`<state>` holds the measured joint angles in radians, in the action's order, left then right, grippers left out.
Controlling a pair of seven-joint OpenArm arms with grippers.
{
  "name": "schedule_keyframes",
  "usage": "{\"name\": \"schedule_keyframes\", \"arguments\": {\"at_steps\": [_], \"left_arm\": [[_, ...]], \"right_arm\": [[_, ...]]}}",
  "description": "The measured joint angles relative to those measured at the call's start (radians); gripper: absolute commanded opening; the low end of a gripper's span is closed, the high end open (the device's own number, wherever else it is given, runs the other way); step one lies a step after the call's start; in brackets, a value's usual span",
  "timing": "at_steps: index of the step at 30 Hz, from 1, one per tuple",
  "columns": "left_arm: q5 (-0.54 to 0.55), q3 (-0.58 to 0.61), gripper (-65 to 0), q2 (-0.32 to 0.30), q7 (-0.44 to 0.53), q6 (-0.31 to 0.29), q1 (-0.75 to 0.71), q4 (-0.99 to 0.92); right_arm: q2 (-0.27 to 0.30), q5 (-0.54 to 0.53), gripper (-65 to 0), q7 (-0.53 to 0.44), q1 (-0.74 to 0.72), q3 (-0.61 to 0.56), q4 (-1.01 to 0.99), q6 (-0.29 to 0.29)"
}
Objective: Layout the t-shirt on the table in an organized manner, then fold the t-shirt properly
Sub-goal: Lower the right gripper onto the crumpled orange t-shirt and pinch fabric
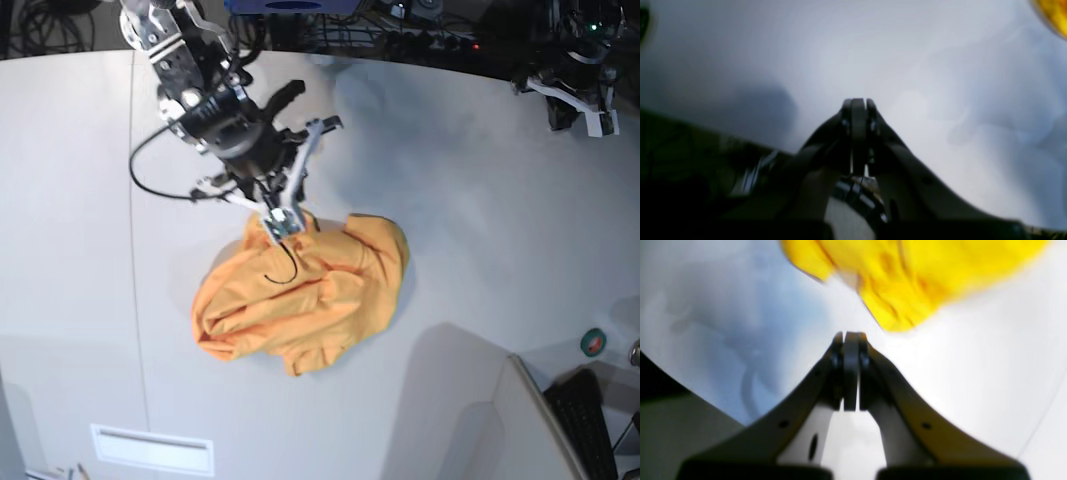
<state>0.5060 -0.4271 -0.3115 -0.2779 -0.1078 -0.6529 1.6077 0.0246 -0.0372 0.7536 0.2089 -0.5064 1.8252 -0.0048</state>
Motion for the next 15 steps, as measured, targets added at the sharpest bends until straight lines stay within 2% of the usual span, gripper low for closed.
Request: {"name": "schedule_keyframes", "arguments": {"at_steps": [2,3,4,6,8,11,12,15], "left_arm": [[0.002,-0.061,-63.0,0.024,-0.034,-0.007,0.043,0.001],[0.003,-0.091,-58.9,0.037,-0.04,-0.014,0.057,0.002],[0.002,-0.121,-55.8,0.051,-0.048,-0.008,0.067,0.002],[-0.004,-0.167,-53.0,0.072,-0.058,0.004,0.073,-0.002],[-0.004,-0.178,-52.0,0.077,-0.064,0.003,0.078,-0.005],[-0.003,-0.172,-52.0,0.077,-0.063,0.002,0.091,-0.004],[-0.003,-0.171,-52.0,0.076,-0.064,-0.014,0.092,-0.002],[-0.005,-0.172,-52.2,0.076,-0.065,-0.003,0.085,-0.002]], "right_arm": [[-0.039,0.0,-48.5,0.015,-0.098,-0.063,-0.101,-0.001],[-0.063,-0.001,-42.8,0.014,-0.14,-0.087,-0.159,0.003],[-0.092,-0.009,-37.7,0.016,-0.18,-0.098,-0.221,0.006],[-0.146,-0.01,-30.5,-0.05,-0.251,-0.105,-0.352,0.008],[-0.165,-0.016,-28.4,-0.124,-0.325,-0.109,-0.48,0.013],[-0.154,-0.005,-28.4,-0.198,-0.432,-0.178,-0.662,-0.007],[-0.152,-0.022,-28.4,-0.217,-0.462,-0.205,-0.716,-0.003],[-0.165,-0.155,-28.4,-0.28,-0.526,-0.239,-0.856,0.013]]}}
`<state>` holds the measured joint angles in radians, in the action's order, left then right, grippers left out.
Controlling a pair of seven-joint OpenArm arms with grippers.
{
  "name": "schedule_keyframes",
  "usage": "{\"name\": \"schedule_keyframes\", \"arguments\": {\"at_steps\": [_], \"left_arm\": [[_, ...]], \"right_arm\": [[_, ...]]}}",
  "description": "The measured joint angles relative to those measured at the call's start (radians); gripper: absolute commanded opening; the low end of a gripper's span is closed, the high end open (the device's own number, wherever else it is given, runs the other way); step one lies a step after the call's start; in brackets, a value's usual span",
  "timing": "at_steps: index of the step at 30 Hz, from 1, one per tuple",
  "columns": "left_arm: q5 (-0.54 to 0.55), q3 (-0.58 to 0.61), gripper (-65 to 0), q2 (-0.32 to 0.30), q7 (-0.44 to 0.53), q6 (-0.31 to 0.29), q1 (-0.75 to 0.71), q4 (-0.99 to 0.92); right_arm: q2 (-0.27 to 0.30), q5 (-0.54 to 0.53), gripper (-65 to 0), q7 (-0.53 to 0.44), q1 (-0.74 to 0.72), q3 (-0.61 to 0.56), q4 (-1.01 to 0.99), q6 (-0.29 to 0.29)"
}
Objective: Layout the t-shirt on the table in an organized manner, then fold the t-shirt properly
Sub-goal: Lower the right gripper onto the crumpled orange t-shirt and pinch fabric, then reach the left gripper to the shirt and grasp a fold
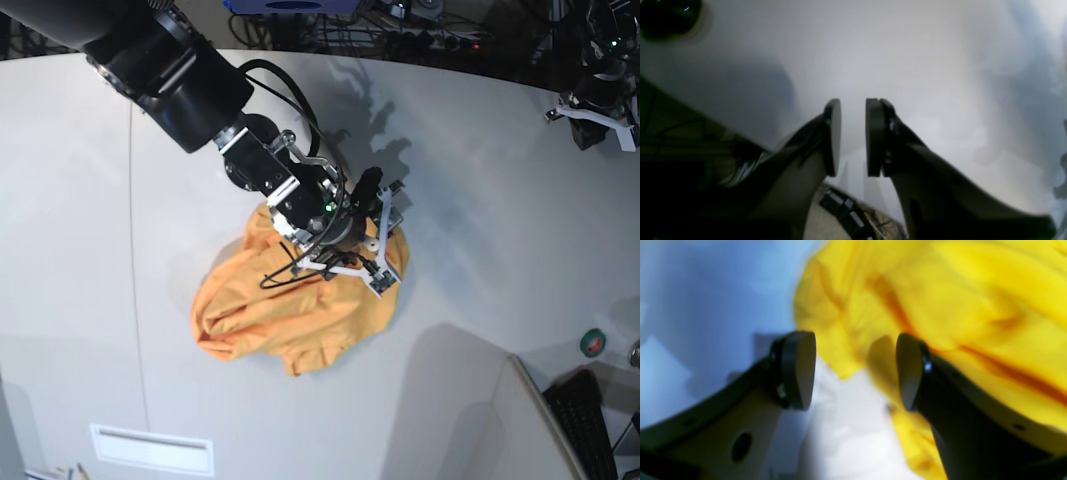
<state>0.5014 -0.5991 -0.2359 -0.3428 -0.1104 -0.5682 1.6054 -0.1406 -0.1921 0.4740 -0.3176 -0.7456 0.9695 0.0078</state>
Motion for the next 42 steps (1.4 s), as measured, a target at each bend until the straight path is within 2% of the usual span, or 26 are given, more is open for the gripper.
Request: {"name": "schedule_keyframes", "arguments": {"at_steps": [4,8,13,15,18,19,21,24,28,31,37,39,40,42], "left_arm": [[-0.002,-0.002,-52.5,0.001,-0.002,0.004,0.003,-0.002],[0.001,-0.002,-52.5,0.005,-0.002,0.001,0.003,-0.002],[0.0,-0.002,-52.7,0.005,-0.003,0.002,0.009,-0.002],[0.0,-0.002,-52.7,0.006,-0.002,0.002,0.017,-0.002],[0.001,-0.002,-52.7,0.006,-0.002,0.001,0.019,-0.002],[0.0,-0.002,-52.7,0.006,-0.003,0.002,0.018,-0.002],[0.0,-0.002,-52.7,0.006,-0.002,0.002,0.018,-0.002],[-0.005,0.03,-52.7,0.002,0.002,0.004,0.045,-0.012],[-0.001,0.109,-52.7,0.0,0.002,-0.001,0.078,-0.064],[-0.003,0.169,-52.7,0.0,-0.006,0.004,0.114,-0.106],[-0.001,0.313,-52.7,-0.001,-0.002,0.0,0.211,-0.13],[-0.002,0.331,-52.8,0.001,-0.002,-0.002,0.227,-0.131],[-0.002,0.335,-52.8,0.0,-0.001,-0.002,0.235,-0.136],[-0.005,0.334,-52.8,-0.003,-0.002,0.001,0.256,-0.159]], "right_arm": [[0.003,-0.015,-28.4,-0.072,-0.073,-0.019,-0.126,-0.013],[0.007,-0.018,-28.4,-0.097,-0.078,-0.022,-0.151,-0.014],[0.0,-0.019,-29.4,-0.195,-0.096,-0.026,-0.244,-0.01],[0.006,-0.016,-36.6,-0.203,-0.097,-0.026,-0.256,-0.01],[0.007,-0.017,-61.5,-0.206,-0.094,-0.026,-0.257,-0.01],[0.006,-0.019,-65.0,-0.206,-0.092,-0.026,-0.257,-0.011],[0.011,-0.014,-65.0,-0.199,-0.069,-0.026,-0.216,-0.018],[0.05,-0.013,-65.0,-0.195,0.019,-0.023,-0.037,-0.018],[0.131,-0.013,-65.0,-0.05,0.126,-0.025,0.245,-0.018],[0.19,-0.013,-65.0,0.002,0.179,-0.022,0.42,-0.017],[0.248,-0.016,-65.0,0.031,0.247,-0.019,0.461,-0.014],[0.258,-0.014,-65.0,0.079,0.264,-0.019,0.463,-0.014],[0.266,-0.014,-63.3,0.104,0.272,-0.02,0.473,-0.014],[0.282,-0.011,-49.2,0.145,0.287,-0.02,0.523,-0.014]]}}
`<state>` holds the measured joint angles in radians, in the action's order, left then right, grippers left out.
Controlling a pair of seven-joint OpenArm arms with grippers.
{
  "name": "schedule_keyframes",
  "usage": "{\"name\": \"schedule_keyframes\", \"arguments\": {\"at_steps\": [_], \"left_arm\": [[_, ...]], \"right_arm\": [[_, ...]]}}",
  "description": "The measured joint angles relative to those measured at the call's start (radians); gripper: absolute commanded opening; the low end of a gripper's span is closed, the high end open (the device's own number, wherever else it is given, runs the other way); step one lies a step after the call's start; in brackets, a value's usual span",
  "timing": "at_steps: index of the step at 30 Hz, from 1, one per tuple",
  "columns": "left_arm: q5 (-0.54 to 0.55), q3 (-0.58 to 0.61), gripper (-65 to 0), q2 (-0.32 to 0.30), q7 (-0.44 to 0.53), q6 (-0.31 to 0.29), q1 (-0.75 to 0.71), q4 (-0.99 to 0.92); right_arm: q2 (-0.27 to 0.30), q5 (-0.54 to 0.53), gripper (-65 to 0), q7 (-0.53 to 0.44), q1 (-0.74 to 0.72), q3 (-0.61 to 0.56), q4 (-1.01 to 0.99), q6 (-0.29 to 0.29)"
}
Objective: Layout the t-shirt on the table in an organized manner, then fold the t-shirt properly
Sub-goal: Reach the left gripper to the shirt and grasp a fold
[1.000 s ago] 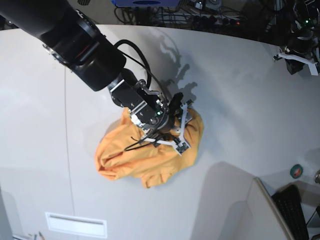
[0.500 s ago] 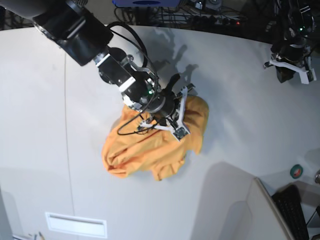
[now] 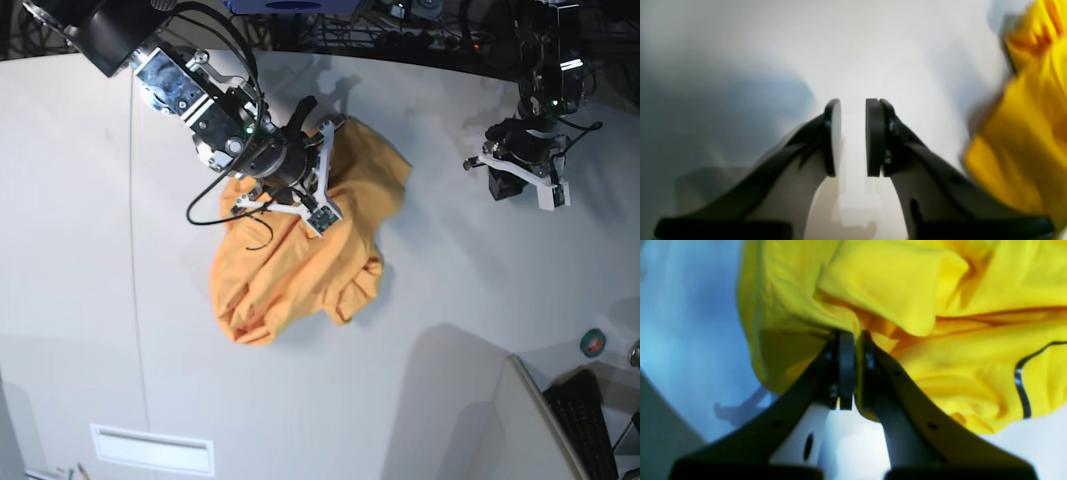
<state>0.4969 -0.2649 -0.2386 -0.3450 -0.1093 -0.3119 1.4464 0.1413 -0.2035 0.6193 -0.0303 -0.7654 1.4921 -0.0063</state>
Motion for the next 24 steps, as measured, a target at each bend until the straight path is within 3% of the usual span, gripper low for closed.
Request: {"name": "schedule_keyframes", "arguments": {"at_steps": [1,3,7,10,15,20,24], "left_arm": [[-0.001,0.0,-52.8,0.0,0.001,0.005,0.011,-0.01],[-0.025,0.0,-52.8,0.001,-0.002,0.004,0.031,-0.016],[-0.148,0.077,-52.0,0.0,0.006,0.004,0.054,-0.016],[-0.181,0.131,-51.8,0.011,0.004,-0.011,0.053,-0.021],[-0.187,0.131,-51.8,0.023,0.0,0.005,0.076,-0.022],[-0.185,0.142,-51.8,0.045,0.002,-0.011,0.09,-0.021],[-0.187,0.137,-51.8,0.039,-0.002,0.004,0.088,-0.022]], "right_arm": [[0.006,0.0,-43.5,0.021,0.009,0.0,0.032,0.0],[0.019,-0.006,-39.3,0.068,0.018,-0.001,0.092,0.004],[0.02,-0.005,-39.5,0.15,0.026,0.0,0.179,0.004],[0.015,-0.006,-39.3,0.236,0.026,0.0,0.208,0.005],[0.007,-0.01,-39.3,0.238,0.043,0.084,0.232,0.005],[-0.043,-0.003,-38.7,0.225,0.093,0.275,0.265,0.004],[-0.037,-0.006,-39.3,0.173,0.117,0.291,0.293,0.005]]}}
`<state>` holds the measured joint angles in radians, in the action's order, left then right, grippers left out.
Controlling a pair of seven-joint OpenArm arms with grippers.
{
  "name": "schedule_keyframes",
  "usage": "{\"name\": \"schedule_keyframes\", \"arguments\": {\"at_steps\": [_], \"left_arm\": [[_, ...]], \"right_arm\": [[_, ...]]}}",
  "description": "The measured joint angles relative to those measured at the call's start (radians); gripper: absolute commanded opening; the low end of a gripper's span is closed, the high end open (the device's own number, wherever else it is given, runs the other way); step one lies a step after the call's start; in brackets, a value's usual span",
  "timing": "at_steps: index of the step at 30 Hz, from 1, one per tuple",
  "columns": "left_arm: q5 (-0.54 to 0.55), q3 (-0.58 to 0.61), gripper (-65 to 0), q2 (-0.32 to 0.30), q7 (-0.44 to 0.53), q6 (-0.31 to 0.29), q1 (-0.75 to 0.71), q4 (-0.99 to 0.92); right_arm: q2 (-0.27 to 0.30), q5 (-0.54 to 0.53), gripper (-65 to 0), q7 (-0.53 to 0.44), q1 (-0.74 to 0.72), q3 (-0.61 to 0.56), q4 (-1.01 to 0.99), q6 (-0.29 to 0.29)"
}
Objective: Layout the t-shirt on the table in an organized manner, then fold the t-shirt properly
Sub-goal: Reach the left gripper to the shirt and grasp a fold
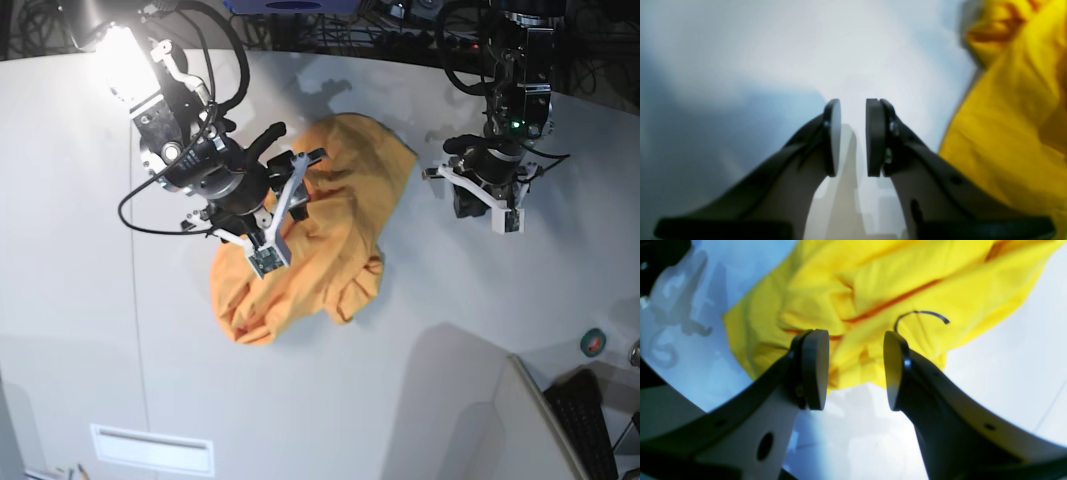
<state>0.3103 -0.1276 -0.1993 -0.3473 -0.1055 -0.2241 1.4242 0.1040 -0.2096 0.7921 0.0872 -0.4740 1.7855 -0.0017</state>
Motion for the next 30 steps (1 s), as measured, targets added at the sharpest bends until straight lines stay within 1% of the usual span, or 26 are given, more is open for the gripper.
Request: {"name": "schedule_keyframes", "arguments": {"at_steps": [2,3,4,6,9,10,11,13,18,22,23,24,26,29,30], "left_arm": [[0.0,0.0,-51.5,0.0,-0.002,0.0,0.017,-0.001],[0.0,0.013,-50.4,-0.002,-0.001,0.001,0.03,-0.006],[-0.008,0.032,-47.2,-0.006,0.001,0.002,0.048,-0.019],[0.0,0.072,-37.0,0.0,0.004,0.0,0.091,-0.053],[0.008,0.139,-17.4,0.005,0.007,-0.006,0.125,-0.11],[0.003,0.155,-13.2,0.008,0.002,-0.003,0.127,-0.122],[0.004,0.169,-10.4,0.008,0.002,0.0,0.128,-0.13],[0.005,0.188,-9.4,0.014,-0.002,-0.001,0.129,-0.138],[0.005,0.206,-9.5,0.069,0.003,0.001,0.167,-0.167],[0.007,0.301,-9.9,0.076,0.007,0.0,0.182,-0.195],[0.004,0.315,-10.9,0.077,0.016,0.0,0.182,-0.203],[0.004,0.323,-14.2,0.078,0.025,-0.001,0.183,-0.211],[0.005,0.328,-25.0,0.078,0.034,-0.007,0.206,-0.243],[0.007,0.319,-50.8,0.077,0.017,-0.002,0.227,-0.262],[0.011,0.318,-57.8,0.076,0.015,0.001,0.221,-0.254]], "right_arm": [[0.021,-0.004,-40.1,-0.013,-0.006,-0.004,0.002,0.001],[0.027,-0.003,-42.6,-0.013,-0.006,-0.004,0.002,0.002],[0.031,0.003,-47.6,-0.014,-0.007,0.0,0.002,0.001],[0.036,0.003,-64.4,-0.016,-0.006,0.002,0.002,0.0],[0.027,-0.002,-65.0,-0.022,-0.007,0.003,0.002,0.0],[0.028,-0.001,-65.0,-0.021,-0.006,0.003,0.002,0.0],[0.028,0.0,-65.0,-0.02,-0.006,0.003,0.002,0.0],[0.031,0.0,-65.0,-0.02,-0.003,0.003,0.002,0.0],[0.03,0.0,-65.0,-0.022,-0.003,0.003,0.002,0.0],[0.031,0.0,-65.0,-0.022,-0.003,0.004,0.002,0.0],[0.03,0.0,-65.0,-0.022,-0.003,0.004,0.002,0.0],[0.03,0.0,-65.0,-0.021,-0.003,0.004,0.002,0.0],[0.035,0.0,-65.0,-0.022,-0.002,0.003,0.002,0.0],[0.056,0.003,-65.0,-0.021,-0.003,0.003,0.0,0.0],[0.059,0.004,-65.0,-0.021,-0.002,0.003,0.0,0.0]]}}
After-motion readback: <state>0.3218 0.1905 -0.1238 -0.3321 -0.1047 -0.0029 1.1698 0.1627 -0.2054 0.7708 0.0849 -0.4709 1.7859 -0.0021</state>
